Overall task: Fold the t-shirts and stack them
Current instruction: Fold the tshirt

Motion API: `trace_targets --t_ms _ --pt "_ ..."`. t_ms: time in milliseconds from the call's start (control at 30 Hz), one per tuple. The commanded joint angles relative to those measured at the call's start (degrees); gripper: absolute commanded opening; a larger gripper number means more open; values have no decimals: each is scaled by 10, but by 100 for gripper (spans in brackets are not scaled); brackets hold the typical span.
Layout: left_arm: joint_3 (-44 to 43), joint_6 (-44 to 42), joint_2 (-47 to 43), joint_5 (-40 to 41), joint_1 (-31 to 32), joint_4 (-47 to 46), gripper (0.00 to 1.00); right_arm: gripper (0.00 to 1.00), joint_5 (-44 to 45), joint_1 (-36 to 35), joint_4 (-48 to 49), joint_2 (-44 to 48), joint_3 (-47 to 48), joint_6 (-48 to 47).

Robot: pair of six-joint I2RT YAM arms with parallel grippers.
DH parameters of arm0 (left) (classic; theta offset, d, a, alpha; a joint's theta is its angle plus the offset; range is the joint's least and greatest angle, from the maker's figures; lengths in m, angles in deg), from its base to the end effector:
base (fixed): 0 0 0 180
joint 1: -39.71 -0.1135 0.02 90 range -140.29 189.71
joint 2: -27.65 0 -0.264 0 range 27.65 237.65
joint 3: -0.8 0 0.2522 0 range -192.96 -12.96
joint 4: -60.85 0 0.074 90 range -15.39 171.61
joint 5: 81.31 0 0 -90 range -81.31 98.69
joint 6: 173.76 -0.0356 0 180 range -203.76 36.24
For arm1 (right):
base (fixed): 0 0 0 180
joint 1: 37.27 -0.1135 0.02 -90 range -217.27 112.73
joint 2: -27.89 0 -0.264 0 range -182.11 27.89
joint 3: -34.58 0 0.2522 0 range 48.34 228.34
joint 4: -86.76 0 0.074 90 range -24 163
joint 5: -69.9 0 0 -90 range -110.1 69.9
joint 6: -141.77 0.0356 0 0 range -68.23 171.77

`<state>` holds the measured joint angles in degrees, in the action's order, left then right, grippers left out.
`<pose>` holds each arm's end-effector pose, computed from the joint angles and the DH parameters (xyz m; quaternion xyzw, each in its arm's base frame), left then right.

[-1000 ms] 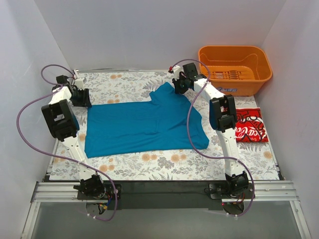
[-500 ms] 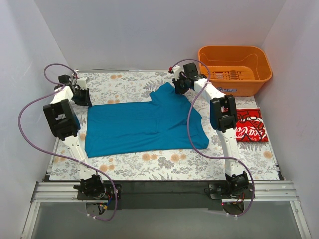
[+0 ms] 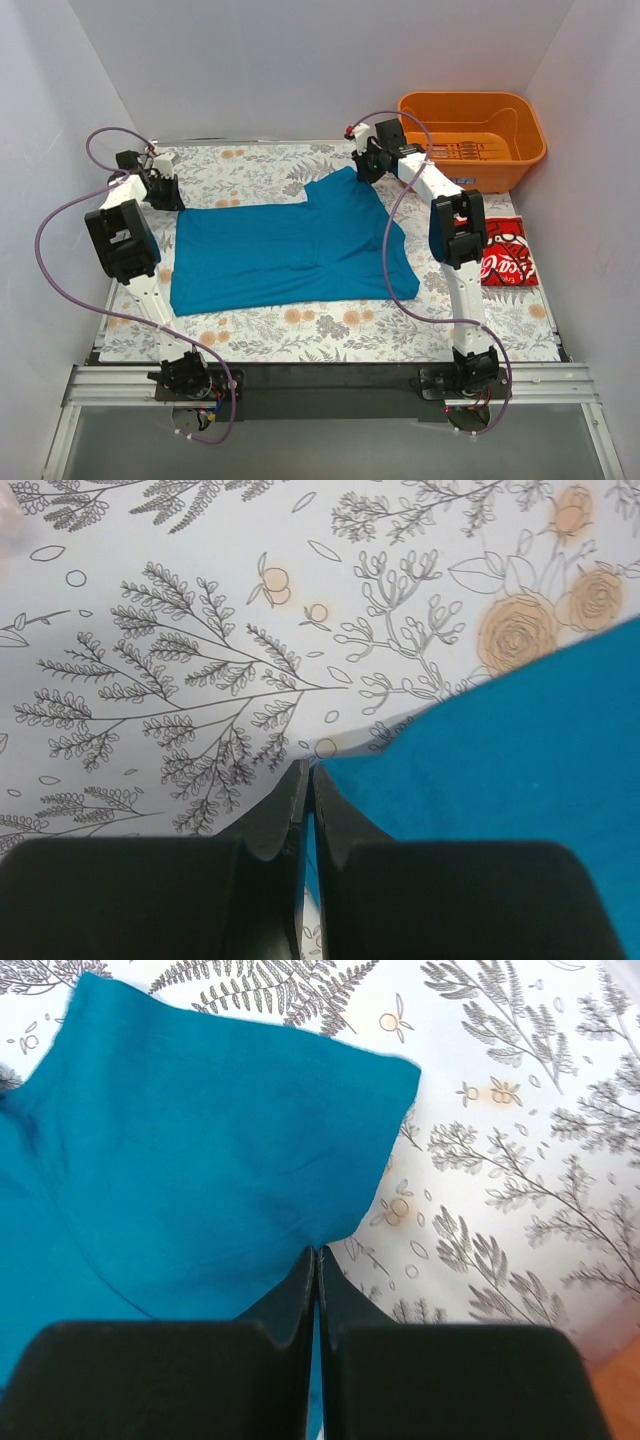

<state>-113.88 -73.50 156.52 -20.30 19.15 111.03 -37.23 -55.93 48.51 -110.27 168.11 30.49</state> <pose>0.4514 0.1509 0.1624 -0.1973 0.9249 -0.2238 0.2358 0.5151 0.1850 0.1957 -0.3655 0.8316 0.1274 0.3983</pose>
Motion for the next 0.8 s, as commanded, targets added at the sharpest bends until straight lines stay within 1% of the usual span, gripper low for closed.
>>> trace_targets --t_ms 0,333,567,700,767 --pt "31 -7 -78 -33 -6 -50 0 1 -12 9 9 63 -17 -3" --pt "75 -20 -142 -78 -24 -82 0 1 -29 10 4 100 -61 -9" --pt "115 -67 -187 -104 -37 -68 0 1 -31 11 0 145 -106 -21" --pt "157 -98 -212 -113 -48 -69 0 1 -38 12 -9 169 -131 -22" --pt "169 -99 -226 -120 -55 -68 0 1 -41 12 -11 180 -152 -25"
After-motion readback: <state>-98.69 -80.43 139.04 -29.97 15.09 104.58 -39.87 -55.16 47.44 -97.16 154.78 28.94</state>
